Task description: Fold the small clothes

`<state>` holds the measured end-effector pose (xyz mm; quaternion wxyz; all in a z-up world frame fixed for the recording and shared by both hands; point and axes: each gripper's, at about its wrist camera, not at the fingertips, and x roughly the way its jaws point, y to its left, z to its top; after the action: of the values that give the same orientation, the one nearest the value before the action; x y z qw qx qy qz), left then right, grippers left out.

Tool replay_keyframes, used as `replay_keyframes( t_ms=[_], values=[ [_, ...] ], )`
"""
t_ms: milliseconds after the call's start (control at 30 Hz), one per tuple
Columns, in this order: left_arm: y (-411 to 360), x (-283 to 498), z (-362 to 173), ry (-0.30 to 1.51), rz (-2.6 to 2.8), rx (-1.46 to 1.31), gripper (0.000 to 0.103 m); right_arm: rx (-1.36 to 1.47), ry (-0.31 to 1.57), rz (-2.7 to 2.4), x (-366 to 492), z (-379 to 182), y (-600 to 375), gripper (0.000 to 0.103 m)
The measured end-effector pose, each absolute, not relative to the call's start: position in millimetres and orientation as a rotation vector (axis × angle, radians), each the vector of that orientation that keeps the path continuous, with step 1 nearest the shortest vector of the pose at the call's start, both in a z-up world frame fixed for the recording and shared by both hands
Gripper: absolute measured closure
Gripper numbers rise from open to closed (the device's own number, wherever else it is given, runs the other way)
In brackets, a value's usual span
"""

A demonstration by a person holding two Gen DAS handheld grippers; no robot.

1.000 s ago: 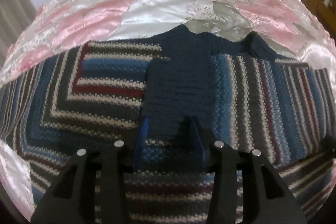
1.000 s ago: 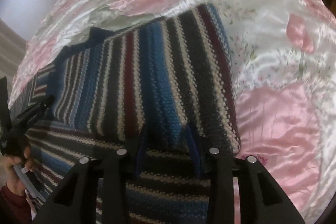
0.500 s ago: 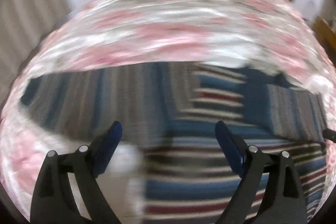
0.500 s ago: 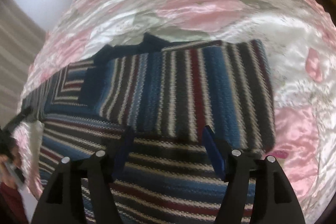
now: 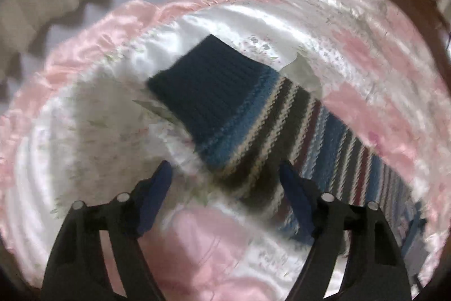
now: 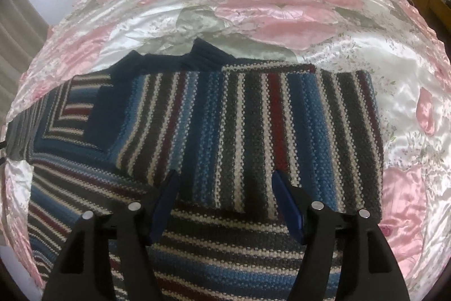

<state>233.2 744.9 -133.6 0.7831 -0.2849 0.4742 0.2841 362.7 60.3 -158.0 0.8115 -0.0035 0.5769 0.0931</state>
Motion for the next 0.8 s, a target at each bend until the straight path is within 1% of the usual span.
replay_keyframes(
  t_ms=[200, 267, 367, 400, 433, 500, 667, 800],
  values=[
    [737.5, 259.6, -141.9, 1.025, 0.555, -0.577, 0.032, -0.050, 1.244, 0.184, 364.4, -166.7, 67.9, 0.034],
    [739.6, 264.3, -146.9, 1.025, 0.567, -0.593, 0.035, -0.050, 1.244, 0.184, 365.5, -167.6, 68.4, 0.034],
    [741.1, 265.5, -147.8, 1.022, 0.583, -0.588, 0.057, -0.048, 1.236, 0.183, 365.4, -167.9, 65.0, 0.034],
    [742.0, 264.8, -147.3, 1.016, 0.582, -0.597, 0.074, -0.045, 1.234, 0.181, 365.3, -168.3, 63.6, 0.034],
    [742.3, 264.6, -145.8, 1.009, 0.574, -0.614, 0.086, -0.040, 1.233, 0.179, 365.2, -168.8, 61.1, 0.034],
    [740.0, 263.0, -138.2, 0.978, 0.578, -0.626, 0.090, -0.018, 1.229, 0.177, 364.5, -168.3, 54.7, 0.034],
    [706.6, 270.4, -103.0, 0.874, 0.548, -0.545, 0.091, 0.023, 1.211, 0.186, 359.8, -163.2, 40.6, 0.034],
    [646.6, 288.3, -73.4, 0.824, 0.457, -0.432, 0.091, 0.034, 1.192, 0.188, 356.4, -157.8, 32.3, 0.034]
  ],
)
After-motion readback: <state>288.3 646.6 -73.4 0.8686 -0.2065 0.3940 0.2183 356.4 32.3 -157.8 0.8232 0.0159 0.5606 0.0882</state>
